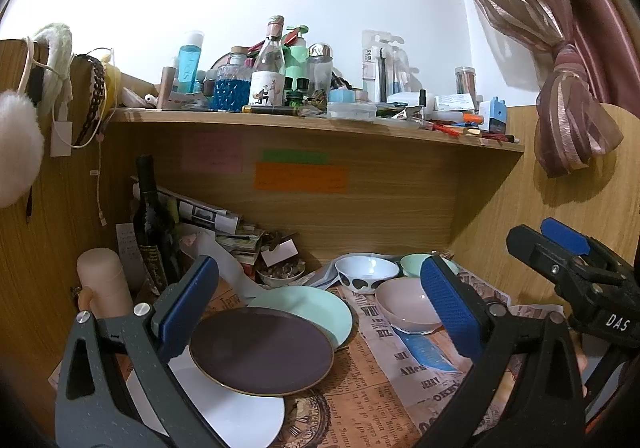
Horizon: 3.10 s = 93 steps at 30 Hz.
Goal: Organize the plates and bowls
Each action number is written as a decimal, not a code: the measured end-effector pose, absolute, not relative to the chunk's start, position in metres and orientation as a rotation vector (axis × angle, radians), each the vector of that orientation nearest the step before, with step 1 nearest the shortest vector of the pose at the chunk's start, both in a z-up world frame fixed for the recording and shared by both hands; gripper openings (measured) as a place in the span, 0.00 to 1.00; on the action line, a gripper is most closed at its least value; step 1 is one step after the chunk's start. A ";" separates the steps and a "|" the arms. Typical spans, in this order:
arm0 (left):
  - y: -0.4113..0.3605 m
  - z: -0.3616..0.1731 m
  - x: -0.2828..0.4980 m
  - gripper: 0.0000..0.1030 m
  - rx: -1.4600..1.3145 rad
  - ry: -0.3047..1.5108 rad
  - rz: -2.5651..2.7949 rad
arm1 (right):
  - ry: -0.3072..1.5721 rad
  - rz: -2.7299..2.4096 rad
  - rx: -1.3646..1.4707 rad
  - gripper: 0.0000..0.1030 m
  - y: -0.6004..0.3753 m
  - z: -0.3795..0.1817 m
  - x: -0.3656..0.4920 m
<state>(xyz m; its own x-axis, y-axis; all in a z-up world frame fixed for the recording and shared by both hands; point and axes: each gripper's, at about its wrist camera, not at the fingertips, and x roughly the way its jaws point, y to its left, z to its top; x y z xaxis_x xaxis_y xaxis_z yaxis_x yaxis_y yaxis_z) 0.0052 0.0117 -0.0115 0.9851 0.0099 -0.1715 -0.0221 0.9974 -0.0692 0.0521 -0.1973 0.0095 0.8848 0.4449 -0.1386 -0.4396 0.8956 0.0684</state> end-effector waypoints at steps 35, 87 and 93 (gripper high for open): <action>0.153 -0.118 0.131 0.54 -0.158 0.689 0.121 | 0.633 0.603 -0.091 0.57 -0.115 -0.099 0.187; 0.164 -0.138 0.145 0.18 -0.226 0.818 0.074 | 0.898 0.721 -0.034 0.22 -0.076 -0.147 0.231; 0.159 -0.134 0.139 0.18 -0.235 0.802 0.075 | 0.871 0.714 -0.033 0.22 -0.081 -0.138 0.223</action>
<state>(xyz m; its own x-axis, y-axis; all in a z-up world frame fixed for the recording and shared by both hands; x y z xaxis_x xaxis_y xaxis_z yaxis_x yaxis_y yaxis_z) 0.1394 0.1590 -0.1337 0.6940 -0.0220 -0.7196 -0.1558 0.9712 -0.1800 0.2226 -0.0812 -0.1378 0.4297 0.5597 -0.7086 -0.5853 0.7702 0.2534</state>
